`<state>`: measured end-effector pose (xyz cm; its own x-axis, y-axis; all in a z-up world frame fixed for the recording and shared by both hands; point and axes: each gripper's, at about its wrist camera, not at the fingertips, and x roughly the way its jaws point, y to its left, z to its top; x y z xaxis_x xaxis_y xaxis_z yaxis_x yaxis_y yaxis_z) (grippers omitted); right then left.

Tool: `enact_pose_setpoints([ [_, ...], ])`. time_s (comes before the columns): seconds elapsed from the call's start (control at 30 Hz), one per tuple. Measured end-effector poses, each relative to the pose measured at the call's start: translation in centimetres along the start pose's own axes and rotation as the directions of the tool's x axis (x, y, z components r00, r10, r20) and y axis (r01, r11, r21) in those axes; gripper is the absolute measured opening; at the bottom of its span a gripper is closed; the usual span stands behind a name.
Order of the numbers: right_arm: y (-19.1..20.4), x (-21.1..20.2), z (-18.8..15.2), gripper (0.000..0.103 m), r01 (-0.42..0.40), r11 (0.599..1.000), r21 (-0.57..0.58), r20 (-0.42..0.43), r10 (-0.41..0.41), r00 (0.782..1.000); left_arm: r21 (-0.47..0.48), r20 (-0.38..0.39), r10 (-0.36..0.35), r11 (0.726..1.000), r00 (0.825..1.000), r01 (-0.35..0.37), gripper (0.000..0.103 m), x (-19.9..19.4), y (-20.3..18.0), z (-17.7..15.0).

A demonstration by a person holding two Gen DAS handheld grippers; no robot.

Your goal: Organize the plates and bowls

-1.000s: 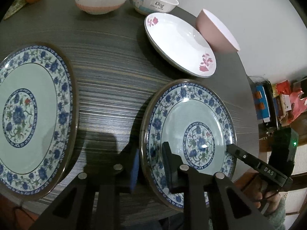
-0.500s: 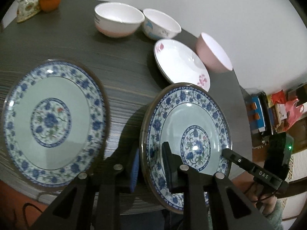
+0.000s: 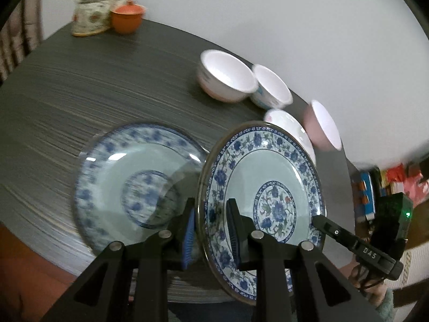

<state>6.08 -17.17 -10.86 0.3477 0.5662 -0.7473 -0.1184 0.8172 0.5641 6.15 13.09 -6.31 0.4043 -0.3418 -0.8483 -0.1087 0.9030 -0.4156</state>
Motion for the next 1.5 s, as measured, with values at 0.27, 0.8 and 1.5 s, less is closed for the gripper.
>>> enact_pose_setpoints([
  [0.27,5.5,4.8,1.8,0.014,-0.030,0.996,-0.082,-0.057,0.025,0.998,-0.110,0.051,0.071,0.992,0.996,-0.065,0.022,-1.8,6.2,1.4],
  [0.8,8.5,11.5,1.3,0.015,-0.009,0.993,-0.119,-0.155,-0.009,0.988,-0.236,0.021,0.097,0.968,0.995,-0.090,0.022,0.5,12.7,1.6],
  [1.5,10.4,13.7,0.6,0.024,0.087,0.983,-0.160,-0.174,-0.115,0.978,-0.225,0.021,0.121,0.968,0.992,-0.113,0.022,1.6,12.4,1.3],
])
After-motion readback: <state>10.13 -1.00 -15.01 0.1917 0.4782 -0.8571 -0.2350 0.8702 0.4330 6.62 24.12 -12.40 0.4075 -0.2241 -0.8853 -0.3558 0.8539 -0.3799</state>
